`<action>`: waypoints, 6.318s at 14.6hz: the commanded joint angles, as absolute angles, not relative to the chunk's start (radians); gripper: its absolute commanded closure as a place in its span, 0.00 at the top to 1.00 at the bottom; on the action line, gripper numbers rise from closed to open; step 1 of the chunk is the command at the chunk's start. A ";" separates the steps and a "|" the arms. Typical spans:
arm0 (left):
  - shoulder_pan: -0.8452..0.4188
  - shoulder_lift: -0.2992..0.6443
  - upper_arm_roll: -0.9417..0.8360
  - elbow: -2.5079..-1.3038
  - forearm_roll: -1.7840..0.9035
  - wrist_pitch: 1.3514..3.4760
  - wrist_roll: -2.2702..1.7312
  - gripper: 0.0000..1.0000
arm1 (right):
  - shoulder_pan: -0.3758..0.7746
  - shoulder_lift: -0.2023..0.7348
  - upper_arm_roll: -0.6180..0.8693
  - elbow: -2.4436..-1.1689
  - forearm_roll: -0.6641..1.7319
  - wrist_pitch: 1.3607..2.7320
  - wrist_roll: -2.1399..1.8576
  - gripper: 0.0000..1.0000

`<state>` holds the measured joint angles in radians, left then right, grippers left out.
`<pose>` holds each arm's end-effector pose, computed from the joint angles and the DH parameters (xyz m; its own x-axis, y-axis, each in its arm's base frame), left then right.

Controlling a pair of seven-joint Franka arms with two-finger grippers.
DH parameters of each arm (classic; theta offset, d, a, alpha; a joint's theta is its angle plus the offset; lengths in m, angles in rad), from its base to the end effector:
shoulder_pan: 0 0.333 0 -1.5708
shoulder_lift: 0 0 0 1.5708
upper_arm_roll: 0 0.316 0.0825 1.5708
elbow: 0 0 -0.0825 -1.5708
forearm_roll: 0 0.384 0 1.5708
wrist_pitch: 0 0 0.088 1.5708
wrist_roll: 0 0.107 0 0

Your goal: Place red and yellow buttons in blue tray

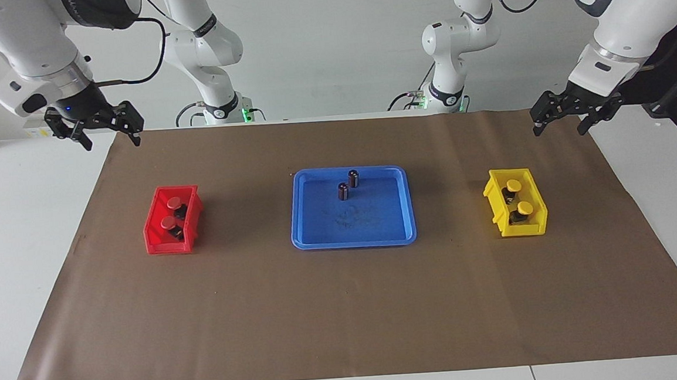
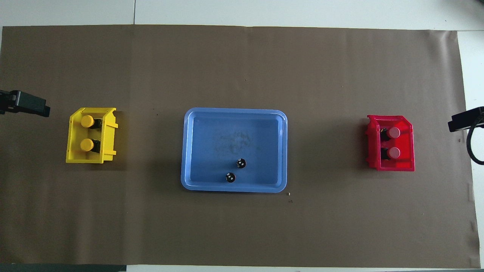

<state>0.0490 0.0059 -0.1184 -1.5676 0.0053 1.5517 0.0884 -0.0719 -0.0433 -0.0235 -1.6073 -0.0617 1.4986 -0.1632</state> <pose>0.5529 -0.0377 0.6211 0.9873 -0.1570 -0.0221 -0.1571 -0.9876 -0.0027 0.5299 -0.0580 0.6251 0.9952 0.0634 -0.0742 0.0671 -0.9965 0.0492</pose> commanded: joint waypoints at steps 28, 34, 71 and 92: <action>0.054 -0.021 -0.118 -1.595 -0.005 1.543 0.087 1.00 | -0.091 0.043 -0.017 -2.121 0.014 2.223 -0.215 0.71; 0.054 -0.021 -0.118 -1.595 -0.005 1.542 0.087 1.00 | -0.090 0.038 -0.018 -2.210 0.015 2.318 -0.215 0.68; 0.077 -0.039 -0.118 -1.985 0.006 2.008 0.107 0.95 | 0.477 0.291 -0.008 -1.543 0.008 1.934 0.553 0.15; 0.097 0.126 -0.117 -2.106 0.006 2.278 0.043 0.51 | 0.528 0.388 -0.018 -1.545 -0.031 2.043 0.685 0.99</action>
